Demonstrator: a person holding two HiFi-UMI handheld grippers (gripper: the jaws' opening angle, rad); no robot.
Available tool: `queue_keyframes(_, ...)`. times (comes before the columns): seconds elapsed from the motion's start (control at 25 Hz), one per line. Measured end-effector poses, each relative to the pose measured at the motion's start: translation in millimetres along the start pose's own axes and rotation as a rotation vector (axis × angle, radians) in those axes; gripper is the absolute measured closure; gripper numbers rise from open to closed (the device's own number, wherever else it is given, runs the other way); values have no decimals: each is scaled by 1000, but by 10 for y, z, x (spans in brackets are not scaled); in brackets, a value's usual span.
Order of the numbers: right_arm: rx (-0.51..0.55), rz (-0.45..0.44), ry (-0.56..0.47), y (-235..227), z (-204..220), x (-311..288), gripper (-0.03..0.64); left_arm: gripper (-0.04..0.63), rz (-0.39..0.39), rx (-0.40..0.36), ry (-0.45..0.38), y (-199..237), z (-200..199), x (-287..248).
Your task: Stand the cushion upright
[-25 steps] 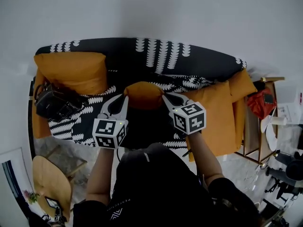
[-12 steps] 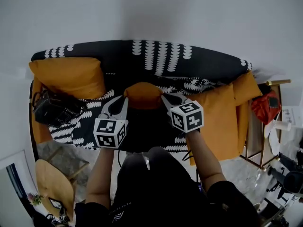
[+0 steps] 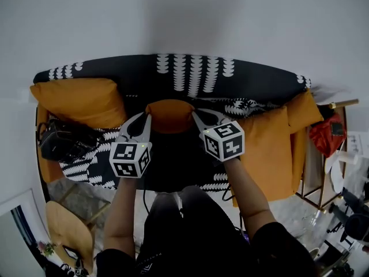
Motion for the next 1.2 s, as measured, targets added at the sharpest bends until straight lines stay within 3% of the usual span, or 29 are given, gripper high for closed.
queue_keyframes(0.64,51,38,-121,-292,-386,-447,607,564,-65,-36,-28,319,-153,-620)
queue_keyframes(1.2,55,33,-205,-398,-563,-663,606,558,-124,14,-82,528,-196,-840)
Point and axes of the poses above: the fingertips, and each gripper's own axes: x backward along the fingers, y to its left, z out of its underside, the point moved 4 cm from there along x, backward along the fingers, and after that the axes turned 7 degrees about -x, right-handed, at the moved point
